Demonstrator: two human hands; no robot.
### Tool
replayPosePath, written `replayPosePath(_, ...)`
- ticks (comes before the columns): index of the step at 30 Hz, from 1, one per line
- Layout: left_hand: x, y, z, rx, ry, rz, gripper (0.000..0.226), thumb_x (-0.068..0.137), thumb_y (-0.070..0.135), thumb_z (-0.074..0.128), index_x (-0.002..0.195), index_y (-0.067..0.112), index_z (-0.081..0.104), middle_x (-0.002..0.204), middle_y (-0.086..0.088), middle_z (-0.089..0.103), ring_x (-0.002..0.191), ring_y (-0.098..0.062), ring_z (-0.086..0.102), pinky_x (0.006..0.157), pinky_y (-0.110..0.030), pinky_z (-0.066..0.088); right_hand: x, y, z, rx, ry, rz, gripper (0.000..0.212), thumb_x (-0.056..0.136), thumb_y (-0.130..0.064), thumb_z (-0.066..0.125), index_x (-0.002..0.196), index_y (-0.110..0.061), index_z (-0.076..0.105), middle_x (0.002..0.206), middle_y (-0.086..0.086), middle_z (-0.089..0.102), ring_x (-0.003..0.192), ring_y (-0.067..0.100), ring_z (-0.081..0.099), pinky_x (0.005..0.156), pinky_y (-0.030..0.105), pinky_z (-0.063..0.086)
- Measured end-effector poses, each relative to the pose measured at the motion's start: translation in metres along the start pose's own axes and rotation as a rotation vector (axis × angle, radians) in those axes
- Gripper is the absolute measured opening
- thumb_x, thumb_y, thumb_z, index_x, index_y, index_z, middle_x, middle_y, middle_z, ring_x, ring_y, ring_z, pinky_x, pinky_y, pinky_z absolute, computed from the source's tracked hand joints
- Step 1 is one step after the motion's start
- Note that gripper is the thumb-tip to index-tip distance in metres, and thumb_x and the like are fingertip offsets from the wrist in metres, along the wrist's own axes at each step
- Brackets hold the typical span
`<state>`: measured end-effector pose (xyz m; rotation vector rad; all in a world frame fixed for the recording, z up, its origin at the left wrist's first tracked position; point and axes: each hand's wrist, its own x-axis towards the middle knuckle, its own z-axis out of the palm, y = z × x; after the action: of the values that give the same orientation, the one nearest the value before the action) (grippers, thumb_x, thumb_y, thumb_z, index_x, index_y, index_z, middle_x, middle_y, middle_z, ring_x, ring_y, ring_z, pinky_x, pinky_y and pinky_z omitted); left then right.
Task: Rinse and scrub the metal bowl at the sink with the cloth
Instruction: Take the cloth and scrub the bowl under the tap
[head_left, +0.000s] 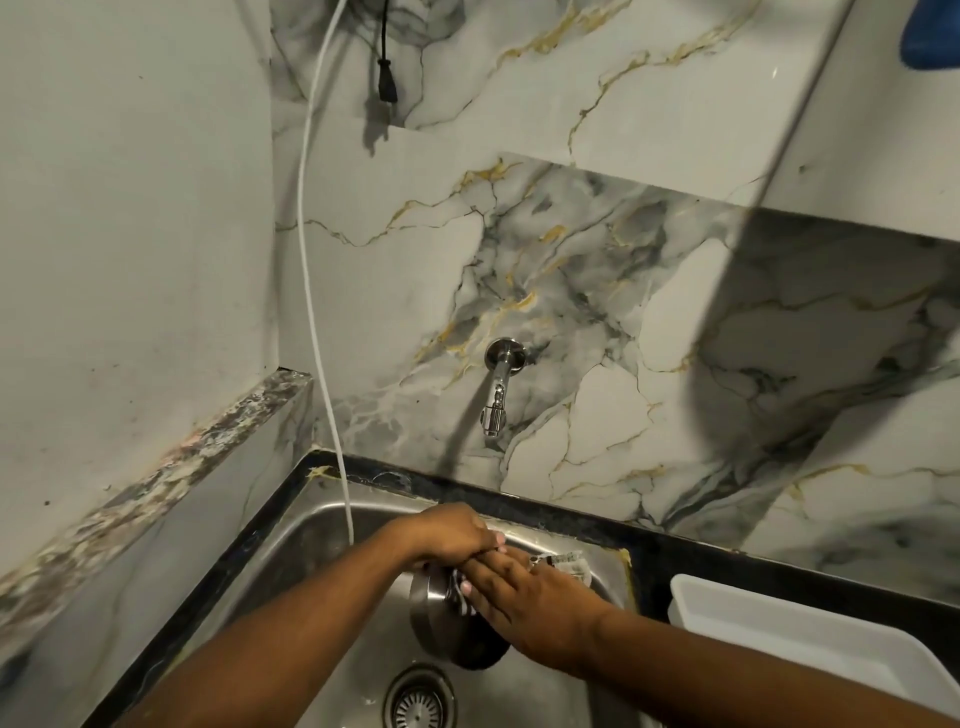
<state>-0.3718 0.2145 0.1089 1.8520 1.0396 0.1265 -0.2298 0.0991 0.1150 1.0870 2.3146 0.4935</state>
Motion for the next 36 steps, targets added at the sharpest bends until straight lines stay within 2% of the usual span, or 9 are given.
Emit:
replayPosePath(7, 0.004, 0.007, -0.003, 0.089, 0.252, 0.090, 0.042, 0.092, 0.051, 0.052, 0.077, 0.019, 0.075, 0.073, 0.000, 0.074, 0.072, -0.016, 0.069, 0.075, -0.033, 0.052, 0.010, -0.013, -0.015, 0.216, -0.292, 0.258, 0.059, 0.103, -0.012, 0.030, 0.152, 0.005, 0.001, 0.160, 0.031, -0.002, 0.149, 0.044, 0.002, 0.121, 0.050, 0.010)
replayPosePath(9, 0.007, 0.009, 0.007, 0.115, 0.325, 0.137, 0.040, 0.093, 0.050, 0.052, 0.074, 0.020, 0.072, 0.075, 0.001, 0.074, 0.074, -0.017, 0.068, 0.073, -0.033, 0.052, 0.014, -0.014, -0.029, 0.354, -0.435, 0.248, 0.060, 0.100, -0.011, 0.044, 0.151, 0.006, 0.016, 0.156, 0.032, 0.022, 0.145, 0.043, 0.023, 0.116, 0.045, 0.027)
replayPosePath(12, 0.012, 0.012, 0.027, 0.157, 0.398, 0.248, 0.034, 0.093, 0.048, 0.054, 0.090, 0.022, 0.076, 0.085, 0.008, 0.076, 0.076, -0.006, 0.064, 0.070, -0.027, 0.047, 0.014, -0.004, -0.043, 0.498, -0.626, 0.168, 0.047, 0.088, -0.009, 0.063, 0.133, 0.000, 0.053, 0.107, 0.017, 0.063, 0.101, 0.033, 0.063, 0.075, 0.032, 0.050)
replayPosePath(15, 0.016, 0.007, 0.041, 0.084, 0.425, 0.298, 0.028, 0.092, 0.044, 0.059, 0.078, 0.025, 0.074, 0.066, 0.017, 0.065, 0.065, 0.003, 0.057, 0.067, -0.024, 0.043, 0.008, 0.007, -0.043, 0.820, -0.480, 0.168, 0.035, 0.087, -0.004, 0.057, 0.121, 0.002, 0.059, 0.114, 0.021, 0.064, 0.102, 0.036, 0.062, 0.078, 0.038, 0.049)
replayPosePath(21, 0.019, -0.006, 0.045, -0.386, 0.610, 0.254, 0.018, 0.095, 0.027, 0.059, 0.103, 0.018, 0.074, 0.092, 0.011, 0.071, 0.091, -0.010, 0.066, 0.067, -0.001, 0.042, -0.010, 0.030, -0.027, 1.540, -0.145, 0.423, 0.044, 0.084, 0.003, 0.056, 0.126, -0.007, 0.063, 0.124, 0.022, 0.065, 0.104, 0.030, 0.066, 0.095, 0.043, 0.053)
replayPosePath(26, 0.017, -0.008, 0.037, -0.960, 0.613, 0.128, 0.029, 0.101, 0.028, 0.048, 0.118, 0.015, 0.067, 0.114, -0.011, 0.072, 0.106, -0.027, 0.066, 0.088, -0.039, 0.056, -0.015, 0.029, -0.019, 2.214, 0.379, 0.729, 0.050, 0.087, 0.013, 0.048, 0.128, -0.013, 0.061, 0.112, 0.017, 0.072, 0.096, 0.030, 0.074, 0.075, 0.034, 0.061)
replayPosePath(31, 0.016, -0.011, 0.046, -1.219, 0.564, 0.080, 0.033, 0.100, 0.022, 0.051, 0.128, 0.008, 0.060, 0.120, -0.019, 0.069, 0.111, -0.038, 0.065, 0.089, -0.045, 0.054, 0.007, 0.009, -0.025, 1.995, 0.646, 1.080, 0.057, 0.091, 0.005, 0.048, 0.135, -0.030, 0.053, 0.108, -0.001, 0.069, 0.084, 0.013, 0.068, 0.072, 0.026, 0.058)
replayPosePath(34, 0.013, -0.005, 0.052, -1.242, 0.506, 0.110, 0.030, 0.100, 0.017, 0.050, 0.125, 0.007, 0.063, 0.115, -0.019, 0.073, 0.102, -0.031, 0.071, 0.076, -0.033, 0.060, 0.027, -0.001, -0.029, 1.771, 0.530, 1.049, 0.057, 0.094, 0.000, 0.046, 0.148, -0.020, 0.038, 0.146, 0.005, 0.049, 0.120, 0.017, 0.052, 0.097, 0.022, 0.041)
replayPosePath(36, 0.010, -0.001, 0.051, -1.208, 0.447, 0.142, 0.029, 0.101, 0.013, 0.047, 0.122, 0.008, 0.065, 0.106, -0.012, 0.077, 0.096, -0.022, 0.074, 0.070, -0.023, 0.060, 0.038, -0.002, -0.030, 1.601, 0.432, 0.912, 0.065, 0.095, -0.002, 0.044, 0.154, -0.013, 0.021, 0.164, 0.007, 0.017, 0.149, 0.022, 0.020, 0.120, 0.026, 0.018)
